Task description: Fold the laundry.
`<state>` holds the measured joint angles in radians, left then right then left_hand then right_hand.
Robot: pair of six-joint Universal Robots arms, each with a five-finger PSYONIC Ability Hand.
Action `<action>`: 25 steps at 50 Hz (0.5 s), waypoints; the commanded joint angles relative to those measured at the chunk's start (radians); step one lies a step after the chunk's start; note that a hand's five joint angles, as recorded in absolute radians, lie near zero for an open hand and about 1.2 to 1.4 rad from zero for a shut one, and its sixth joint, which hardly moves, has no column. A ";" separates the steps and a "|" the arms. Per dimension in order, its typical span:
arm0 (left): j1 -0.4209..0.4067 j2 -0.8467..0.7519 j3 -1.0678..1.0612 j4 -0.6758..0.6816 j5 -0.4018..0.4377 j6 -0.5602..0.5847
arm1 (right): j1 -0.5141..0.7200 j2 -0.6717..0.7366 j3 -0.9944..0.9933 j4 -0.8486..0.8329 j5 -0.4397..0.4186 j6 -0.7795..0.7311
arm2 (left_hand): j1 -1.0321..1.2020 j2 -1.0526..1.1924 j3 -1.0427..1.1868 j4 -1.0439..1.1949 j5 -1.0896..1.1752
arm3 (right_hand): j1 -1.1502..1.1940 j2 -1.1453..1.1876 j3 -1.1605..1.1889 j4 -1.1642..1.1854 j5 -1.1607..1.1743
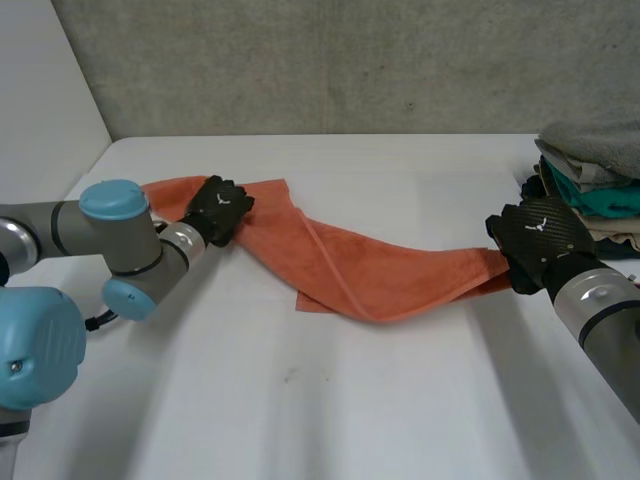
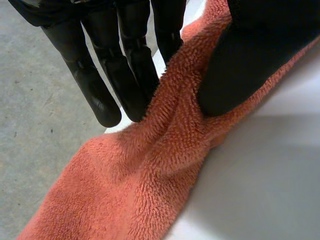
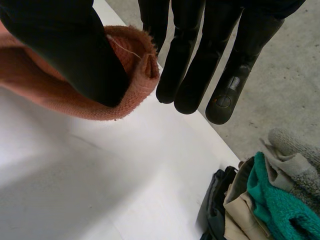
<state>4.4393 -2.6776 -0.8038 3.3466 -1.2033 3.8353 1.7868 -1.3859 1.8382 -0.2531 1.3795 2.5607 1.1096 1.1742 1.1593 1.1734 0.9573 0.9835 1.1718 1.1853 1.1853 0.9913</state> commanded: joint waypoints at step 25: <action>-0.161 0.714 -0.691 0.189 -0.404 -0.241 | 0.160 0.257 -0.712 -0.002 0.251 0.127 | 0.287 0.222 0.237 0.223 0.264 | 0.413 0.224 0.211 0.211 0.230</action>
<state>4.3533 -2.1597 -1.0987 3.5966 -1.6083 3.5965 1.8952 -1.1420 1.0651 -0.2594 1.6415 2.6937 1.1096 1.1915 1.1899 1.1981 0.9763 0.9915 1.1750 1.1870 1.1856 0.9962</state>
